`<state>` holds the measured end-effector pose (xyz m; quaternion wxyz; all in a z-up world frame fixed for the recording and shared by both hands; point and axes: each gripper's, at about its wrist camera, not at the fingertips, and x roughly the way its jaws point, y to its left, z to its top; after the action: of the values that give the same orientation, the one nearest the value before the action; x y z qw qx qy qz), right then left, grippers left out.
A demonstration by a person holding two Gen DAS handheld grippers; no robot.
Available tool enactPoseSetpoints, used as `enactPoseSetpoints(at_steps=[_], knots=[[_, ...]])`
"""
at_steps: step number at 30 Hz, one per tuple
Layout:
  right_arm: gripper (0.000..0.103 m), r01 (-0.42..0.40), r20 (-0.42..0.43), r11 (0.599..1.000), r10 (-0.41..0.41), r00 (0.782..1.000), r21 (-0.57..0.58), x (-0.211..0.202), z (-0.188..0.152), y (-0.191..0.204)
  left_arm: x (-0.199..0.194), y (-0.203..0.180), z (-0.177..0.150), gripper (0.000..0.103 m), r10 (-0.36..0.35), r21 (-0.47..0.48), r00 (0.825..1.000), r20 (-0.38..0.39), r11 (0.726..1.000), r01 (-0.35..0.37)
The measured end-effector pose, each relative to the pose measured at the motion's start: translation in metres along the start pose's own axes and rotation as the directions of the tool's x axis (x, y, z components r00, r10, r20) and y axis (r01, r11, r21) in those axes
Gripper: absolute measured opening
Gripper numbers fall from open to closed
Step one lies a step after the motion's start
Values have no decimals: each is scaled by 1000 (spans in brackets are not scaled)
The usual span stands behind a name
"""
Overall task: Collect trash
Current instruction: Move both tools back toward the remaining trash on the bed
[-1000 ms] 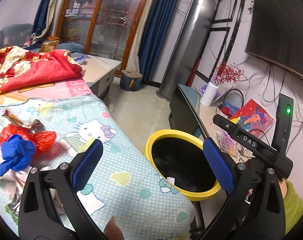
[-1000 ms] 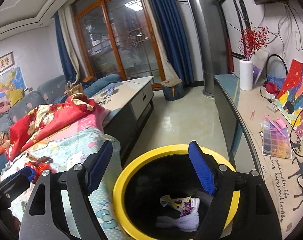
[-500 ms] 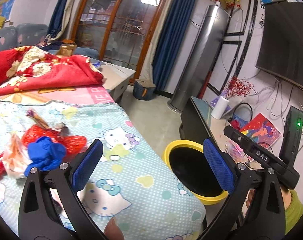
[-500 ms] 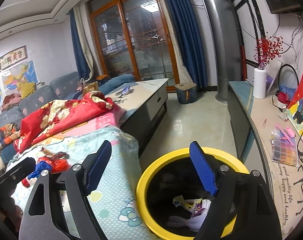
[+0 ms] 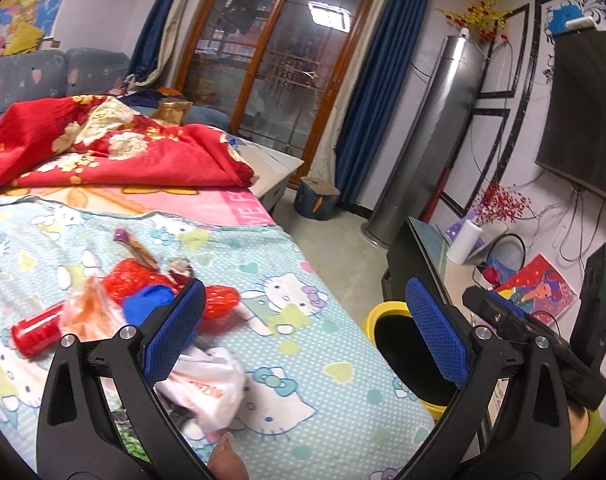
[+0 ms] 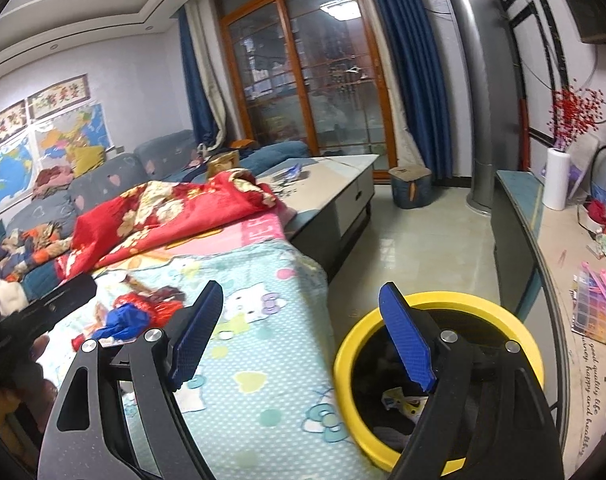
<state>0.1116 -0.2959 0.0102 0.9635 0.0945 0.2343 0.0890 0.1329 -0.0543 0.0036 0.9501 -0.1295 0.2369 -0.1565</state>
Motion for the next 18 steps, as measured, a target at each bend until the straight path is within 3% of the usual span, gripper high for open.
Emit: enactPoseSetpoints(at_steps=[18], knots=[[78,-158,-65,981,152,986,-111,11,-12,71,-28,61,11,92,124,-89,991,42,989,-120]])
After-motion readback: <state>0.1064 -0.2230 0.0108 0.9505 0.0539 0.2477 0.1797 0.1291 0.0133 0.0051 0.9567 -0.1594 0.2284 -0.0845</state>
